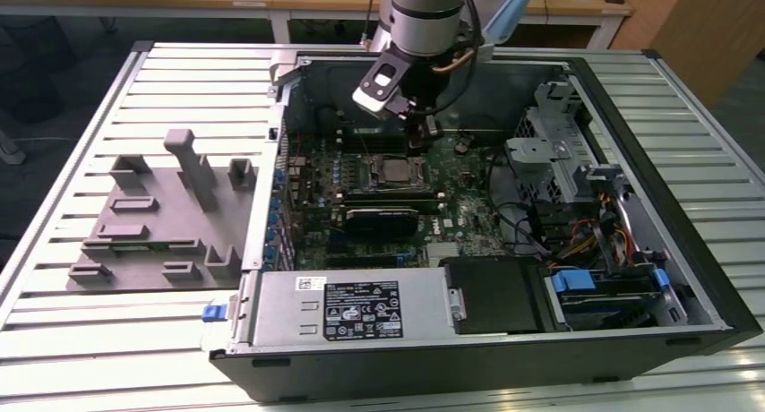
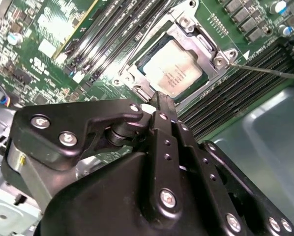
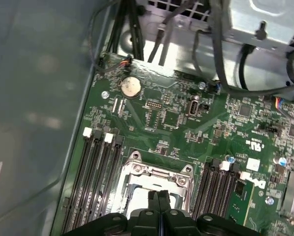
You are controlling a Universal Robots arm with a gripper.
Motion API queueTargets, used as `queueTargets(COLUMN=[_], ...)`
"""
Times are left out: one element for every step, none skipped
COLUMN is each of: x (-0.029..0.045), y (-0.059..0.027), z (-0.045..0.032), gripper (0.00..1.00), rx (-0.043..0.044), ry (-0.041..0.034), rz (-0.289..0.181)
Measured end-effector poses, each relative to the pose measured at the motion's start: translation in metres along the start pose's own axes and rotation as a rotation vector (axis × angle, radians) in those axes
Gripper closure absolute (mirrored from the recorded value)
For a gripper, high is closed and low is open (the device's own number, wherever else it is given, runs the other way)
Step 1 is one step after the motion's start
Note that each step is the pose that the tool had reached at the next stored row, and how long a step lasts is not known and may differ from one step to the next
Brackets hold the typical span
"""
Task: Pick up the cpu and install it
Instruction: 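Close the cpu cover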
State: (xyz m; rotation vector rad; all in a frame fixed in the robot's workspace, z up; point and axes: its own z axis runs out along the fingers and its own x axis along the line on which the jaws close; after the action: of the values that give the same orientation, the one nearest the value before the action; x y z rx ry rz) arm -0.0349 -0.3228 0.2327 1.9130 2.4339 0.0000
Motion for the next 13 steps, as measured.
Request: queueTargets(x=[0.0000, 0.0000, 0.0000, 0.0000, 0.0000, 0.0000, 0.0000, 0.0000, 0.0000, 0.0000, 0.0000, 0.0000, 0.0000], y=[0.0000, 0.0000, 0.0000, 0.0000, 0.0000, 0.0000, 0.0000, 0.0000, 0.0000, 0.0000, 0.0000, 0.0000, 0.0000], z=[0.0000, 0.0000, 0.0000, 0.0000, 0.0000, 0.0000, 0.0000, 0.0000, 0.0000, 0.0000, 0.0000, 0.0000, 0.0000], gripper=[0.89, 0.89, 0.89, 0.89, 0.89, 0.89, 0.89, 0.89, 0.89, 0.89, 0.89, 0.89, 0.89], rx=[-0.0005, -0.0009, -0.0014, -0.0019, -0.0024, -0.0029, -0.0034, -0.0038, -0.0043, -0.0048, -0.0052, -0.0058, -0.0062], ry=[0.0004, 0.0007, 0.0011, 0.0015, 0.0019, 0.0023, 0.0026, 0.0030, 0.0034, 0.0037, 0.0040, 0.0044, 0.0048], rz=[-0.013, -0.026, -0.039, -0.052, -0.066, -0.079, -0.093, -0.106, -0.120, -0.133, -0.146, -0.160, -0.173])
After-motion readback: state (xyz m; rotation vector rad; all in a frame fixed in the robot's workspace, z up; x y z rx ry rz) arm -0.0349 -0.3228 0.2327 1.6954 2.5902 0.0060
